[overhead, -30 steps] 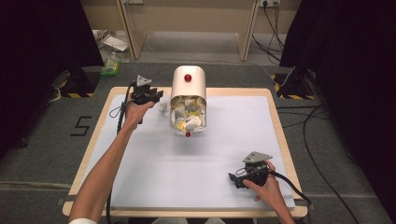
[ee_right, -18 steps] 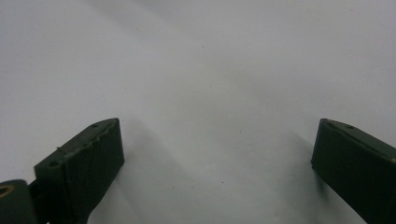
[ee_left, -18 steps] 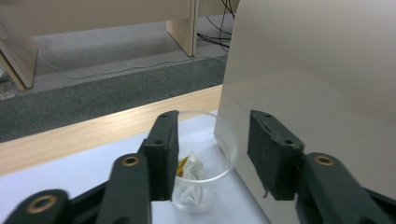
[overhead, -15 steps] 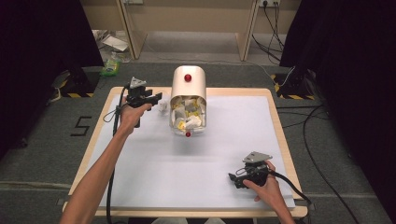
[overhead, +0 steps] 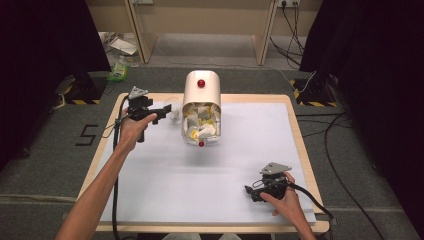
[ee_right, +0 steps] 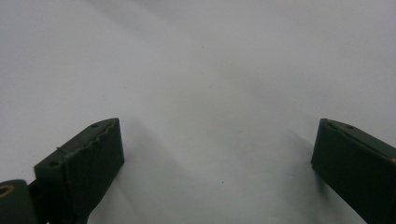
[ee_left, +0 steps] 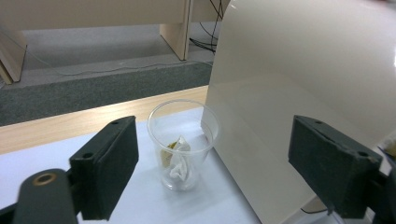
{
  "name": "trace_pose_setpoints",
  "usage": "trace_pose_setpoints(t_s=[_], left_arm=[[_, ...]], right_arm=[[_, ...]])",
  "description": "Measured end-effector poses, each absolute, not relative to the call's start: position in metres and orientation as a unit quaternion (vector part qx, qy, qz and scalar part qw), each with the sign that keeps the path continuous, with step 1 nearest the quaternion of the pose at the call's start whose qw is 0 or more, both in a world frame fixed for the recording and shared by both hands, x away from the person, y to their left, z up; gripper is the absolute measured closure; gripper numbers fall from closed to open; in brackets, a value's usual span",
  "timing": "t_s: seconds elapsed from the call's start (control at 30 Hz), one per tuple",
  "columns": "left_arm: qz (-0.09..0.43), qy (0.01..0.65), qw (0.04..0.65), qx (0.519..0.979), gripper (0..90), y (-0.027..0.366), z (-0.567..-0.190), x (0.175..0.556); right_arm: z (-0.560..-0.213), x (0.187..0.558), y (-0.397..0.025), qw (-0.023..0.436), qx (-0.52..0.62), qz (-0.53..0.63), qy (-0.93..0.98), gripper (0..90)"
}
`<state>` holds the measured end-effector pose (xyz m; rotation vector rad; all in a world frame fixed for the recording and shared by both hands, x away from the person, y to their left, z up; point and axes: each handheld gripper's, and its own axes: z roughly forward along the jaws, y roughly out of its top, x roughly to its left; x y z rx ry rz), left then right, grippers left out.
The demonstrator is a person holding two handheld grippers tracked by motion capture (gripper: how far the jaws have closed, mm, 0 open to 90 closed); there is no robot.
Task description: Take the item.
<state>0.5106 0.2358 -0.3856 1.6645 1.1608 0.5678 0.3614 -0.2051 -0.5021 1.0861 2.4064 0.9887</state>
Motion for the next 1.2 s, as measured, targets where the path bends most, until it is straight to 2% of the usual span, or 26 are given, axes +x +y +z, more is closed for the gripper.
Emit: trace_pose_setpoints(t_s=[1.2], left_arm=[[0.226, 0.461, 0.528, 0.676, 14.7, 0.241, -0.396, 0.461]], right_arm=[[-0.502, 0.361, -0.205, 0.161, 0.38, 0.346, 0.843, 3.0]])
